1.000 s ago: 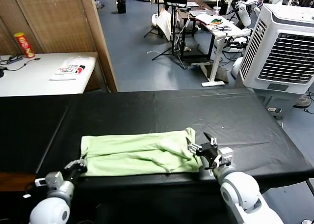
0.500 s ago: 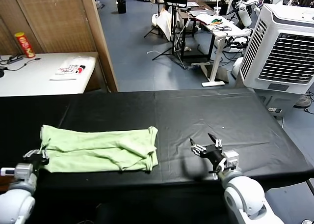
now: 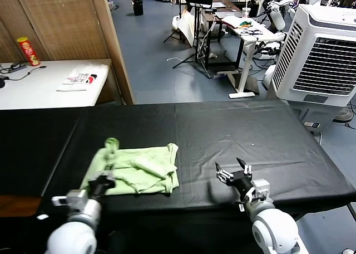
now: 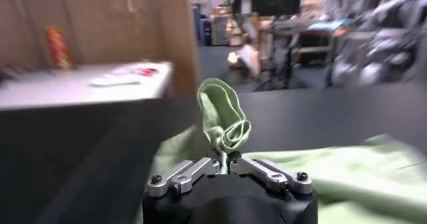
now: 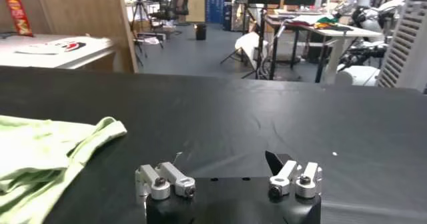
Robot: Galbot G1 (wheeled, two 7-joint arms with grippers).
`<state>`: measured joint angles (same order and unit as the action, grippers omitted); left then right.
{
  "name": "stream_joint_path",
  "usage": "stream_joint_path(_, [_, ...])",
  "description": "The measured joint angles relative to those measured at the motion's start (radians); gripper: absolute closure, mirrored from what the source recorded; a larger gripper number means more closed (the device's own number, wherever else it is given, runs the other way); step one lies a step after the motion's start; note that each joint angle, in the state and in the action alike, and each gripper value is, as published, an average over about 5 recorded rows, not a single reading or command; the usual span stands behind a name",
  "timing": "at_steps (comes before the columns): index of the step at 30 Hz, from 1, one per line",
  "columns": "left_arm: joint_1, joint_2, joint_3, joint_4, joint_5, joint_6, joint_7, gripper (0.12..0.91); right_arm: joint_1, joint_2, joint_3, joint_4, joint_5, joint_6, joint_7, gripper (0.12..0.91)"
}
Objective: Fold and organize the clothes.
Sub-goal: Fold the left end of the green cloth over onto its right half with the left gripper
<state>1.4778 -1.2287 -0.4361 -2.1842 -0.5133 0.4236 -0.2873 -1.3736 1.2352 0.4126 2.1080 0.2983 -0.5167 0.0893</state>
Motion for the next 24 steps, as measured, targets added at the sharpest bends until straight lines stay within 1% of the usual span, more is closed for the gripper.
stream_joint_path(3, [-0.032,-0.053,0.066,0.003,-0.018,0.009,-0.010,0.872,-0.004,0.008,0.000,-0.001,-0.007,0.001,0.000,0.227])
stream_joint_path(7, [-0.068,-0.113,0.118,0.018,-0.012,0.009,-0.009,0.872,-0.005,0.021,-0.006,-0.007,-0.018,0.002,-0.001,0.227])
stream_joint_path(16, [-0.100,-0.175,0.150,0.053,-0.001,0.004,-0.002,0.872,0.002,0.041,-0.022,-0.021,-0.033,0.002,-0.003,0.227])
stream_joint_path(19, [-0.102,-0.187,0.155,0.062,0.014,0.000,0.008,0.872,0.004,0.041,-0.024,-0.021,-0.033,0.004,-0.008,0.227])
stream_joint_path(21, [-0.102,-0.195,0.157,0.067,0.022,-0.003,0.018,0.859,0.005,0.039,-0.027,-0.022,-0.033,0.006,-0.014,0.227])
stream_joint_path(22, [-0.102,-0.199,0.157,0.069,0.024,-0.005,0.023,0.836,0.007,0.037,-0.030,-0.022,-0.033,0.009,-0.017,0.227])
stream_joint_path(24, [-0.102,-0.209,0.157,0.073,0.025,-0.008,0.030,0.757,0.012,0.034,-0.037,-0.025,-0.032,0.013,-0.024,0.227])
